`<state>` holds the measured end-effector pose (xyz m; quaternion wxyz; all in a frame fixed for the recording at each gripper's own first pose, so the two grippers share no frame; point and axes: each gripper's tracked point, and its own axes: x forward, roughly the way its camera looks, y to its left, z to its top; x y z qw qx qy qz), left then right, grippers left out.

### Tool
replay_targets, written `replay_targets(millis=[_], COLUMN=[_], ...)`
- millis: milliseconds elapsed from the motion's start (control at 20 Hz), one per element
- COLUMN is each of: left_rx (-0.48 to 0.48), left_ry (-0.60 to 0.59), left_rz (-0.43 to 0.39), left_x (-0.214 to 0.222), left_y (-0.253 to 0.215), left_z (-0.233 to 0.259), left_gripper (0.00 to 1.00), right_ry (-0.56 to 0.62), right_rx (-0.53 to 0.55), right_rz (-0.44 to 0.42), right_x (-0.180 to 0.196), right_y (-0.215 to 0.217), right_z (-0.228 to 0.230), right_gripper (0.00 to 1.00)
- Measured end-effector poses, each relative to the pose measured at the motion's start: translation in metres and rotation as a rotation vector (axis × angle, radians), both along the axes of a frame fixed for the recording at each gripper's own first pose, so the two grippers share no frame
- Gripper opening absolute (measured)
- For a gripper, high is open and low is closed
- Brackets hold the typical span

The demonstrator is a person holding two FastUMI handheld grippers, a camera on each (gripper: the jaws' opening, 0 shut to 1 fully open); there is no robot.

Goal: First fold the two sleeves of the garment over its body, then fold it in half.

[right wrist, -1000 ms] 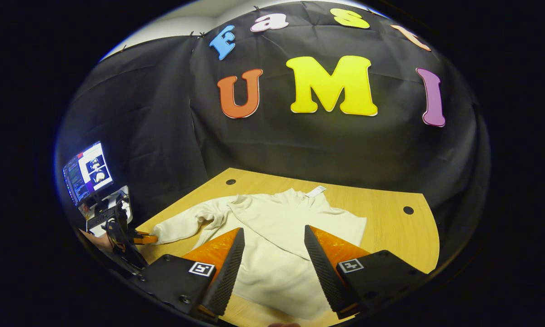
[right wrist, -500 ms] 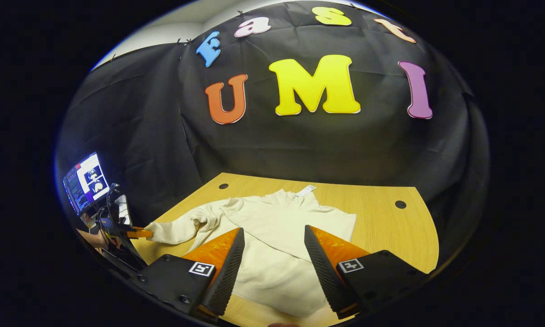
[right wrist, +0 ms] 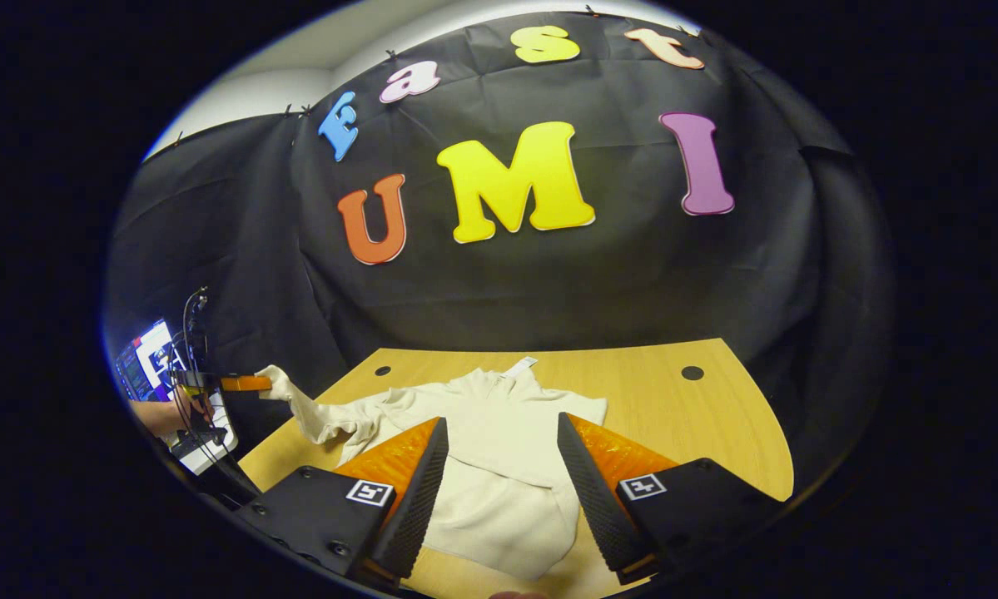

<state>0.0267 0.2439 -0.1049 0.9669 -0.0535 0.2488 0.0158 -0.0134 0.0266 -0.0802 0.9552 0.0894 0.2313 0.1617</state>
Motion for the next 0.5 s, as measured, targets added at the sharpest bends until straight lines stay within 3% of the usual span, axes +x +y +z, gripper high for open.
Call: replay_targets(millis=[250,500], left_rx=[0.019,0.004], left_ry=[-0.114,-0.17], left_rz=[-0.14,-0.385], left_x=[0.069,0.121], left_y=[-0.063,-0.191], left_z=[0.072,0.102], left_gripper=[0.03,0.03], right_ry=[-0.018,-0.105], right_rx=[0.02,-0.019], right_rz=[-0.131,-0.214], right_x=[-0.005,-0.02], right_y=[-0.064,-0.106], right_z=[0.005,0.029], right_gripper=[0.83,0.83])
